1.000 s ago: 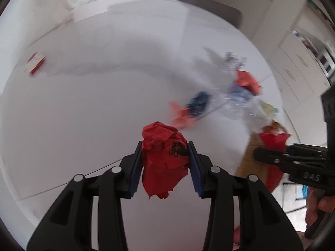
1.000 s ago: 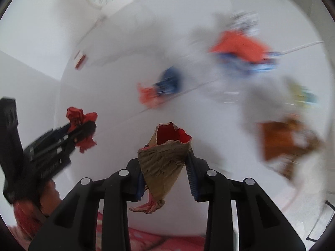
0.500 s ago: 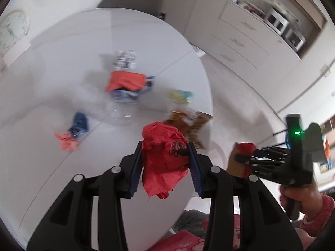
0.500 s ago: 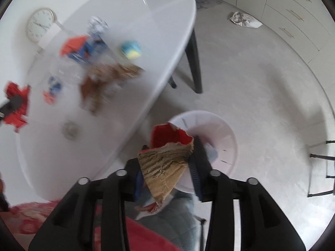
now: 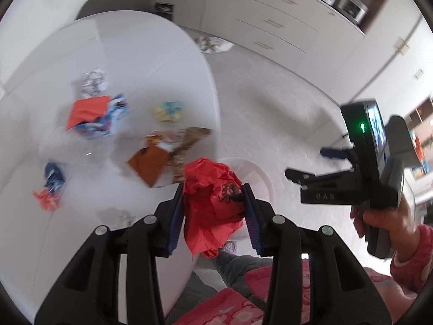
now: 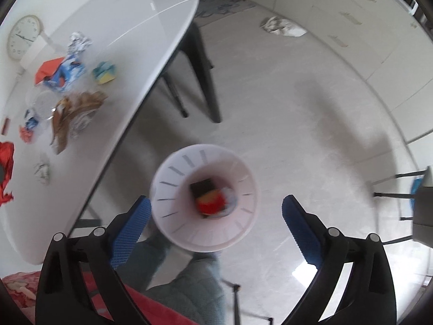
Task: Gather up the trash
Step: 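Carry both items to the bin and open both tools over it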
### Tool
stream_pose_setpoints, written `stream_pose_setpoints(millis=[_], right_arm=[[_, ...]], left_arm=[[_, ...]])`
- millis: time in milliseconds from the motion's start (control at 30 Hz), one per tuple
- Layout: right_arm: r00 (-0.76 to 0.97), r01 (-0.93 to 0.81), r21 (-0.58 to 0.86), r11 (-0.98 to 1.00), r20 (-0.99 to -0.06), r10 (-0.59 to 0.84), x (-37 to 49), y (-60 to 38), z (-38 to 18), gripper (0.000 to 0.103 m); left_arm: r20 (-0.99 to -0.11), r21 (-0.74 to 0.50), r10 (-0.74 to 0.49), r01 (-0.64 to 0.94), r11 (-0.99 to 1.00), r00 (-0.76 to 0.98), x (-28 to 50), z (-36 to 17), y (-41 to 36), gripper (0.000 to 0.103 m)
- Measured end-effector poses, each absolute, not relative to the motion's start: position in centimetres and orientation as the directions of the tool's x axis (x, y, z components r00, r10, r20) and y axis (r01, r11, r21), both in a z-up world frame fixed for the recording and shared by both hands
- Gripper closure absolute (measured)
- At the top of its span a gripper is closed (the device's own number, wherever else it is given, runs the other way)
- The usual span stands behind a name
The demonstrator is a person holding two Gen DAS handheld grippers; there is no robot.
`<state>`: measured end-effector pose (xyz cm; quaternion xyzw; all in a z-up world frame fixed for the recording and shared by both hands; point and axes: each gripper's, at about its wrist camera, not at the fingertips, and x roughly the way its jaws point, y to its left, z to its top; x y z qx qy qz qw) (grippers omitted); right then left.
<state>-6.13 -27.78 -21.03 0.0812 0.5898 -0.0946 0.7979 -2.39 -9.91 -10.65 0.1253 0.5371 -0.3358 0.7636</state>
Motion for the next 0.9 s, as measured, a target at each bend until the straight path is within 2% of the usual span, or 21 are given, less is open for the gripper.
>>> stream_pose_setpoints(millis=[133, 167, 200, 267, 433, 700, 900], right_arm=[[0.331, 0.259, -0.068, 0.963, -0.931, -0.155, -6.9, -29.2, -19.4, 0.006], [0.347, 0.27, -0.092, 0.959, -0.919, -0.186, -7.2, -29.5, -19.0, 0.006], [0.358, 0.279, -0.114, 0.953, -0.909, -0.213, -7.5, -29.7, -18.7, 0.005], [0.369, 0.303, -0.147, 0.942, -0.893, -0.258, -8.0, -30.5, -18.3, 0.003], [0.379, 0.328, -0.149, 0.933, -0.884, -0.275, -8.8, -31.5, -18.0, 0.003], [0.379, 0.325, -0.135, 0.936, -0.888, -0.259, -8.9, -30.7, -17.9, 0.003], [0.392, 0.303, -0.12, 0.945, -0.888, -0.239, -8.4, -29.6, -17.6, 0.003]], left_arm=[[-0.907, -0.221, -0.405, 0.687, 0.692, 0.116, -2.7, -11.4, -12.5, 0.063], [-0.908, -0.239, -0.409, 0.692, 0.681, 0.089, -2.7, -11.7, -13.0, 0.059], [-0.91, -0.252, -0.41, 0.693, 0.676, 0.069, -2.8, -12.0, -13.4, 0.055], [-0.91, -0.28, -0.412, 0.68, 0.678, 0.037, -2.7, -12.6, -14.1, 0.033], [-0.902, -0.269, -0.425, 0.677, 0.686, 0.072, -3.5, -12.1, -14.2, 0.01], [-0.911, -0.205, -0.392, 0.681, 0.703, 0.131, -3.7, -11.3, -13.5, 0.008], [-0.908, -0.16, -0.361, 0.621, 0.768, 0.213, -2.6, -10.3, -10.7, 0.008]])
